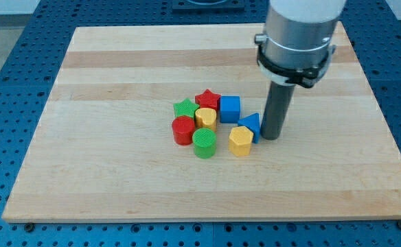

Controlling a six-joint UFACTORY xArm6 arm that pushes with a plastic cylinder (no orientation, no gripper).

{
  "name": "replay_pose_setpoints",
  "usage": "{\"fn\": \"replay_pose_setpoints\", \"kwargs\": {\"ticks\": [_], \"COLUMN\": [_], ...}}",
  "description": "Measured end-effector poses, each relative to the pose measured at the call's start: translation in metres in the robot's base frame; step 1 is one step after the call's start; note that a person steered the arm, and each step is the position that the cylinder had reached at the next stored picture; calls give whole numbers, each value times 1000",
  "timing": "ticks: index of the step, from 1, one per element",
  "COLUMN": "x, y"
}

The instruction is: Push yellow hexagon into group of blocks

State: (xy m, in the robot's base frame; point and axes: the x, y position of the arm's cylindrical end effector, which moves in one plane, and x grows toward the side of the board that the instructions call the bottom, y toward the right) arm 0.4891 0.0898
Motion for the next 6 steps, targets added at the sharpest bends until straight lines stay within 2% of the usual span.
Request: {"fn": "replay_pose_setpoints", "kwargs": {"ticks": [2, 3, 5, 6], "x": [-1, 1, 56, 56], "y": [-26, 3, -2, -23]}}
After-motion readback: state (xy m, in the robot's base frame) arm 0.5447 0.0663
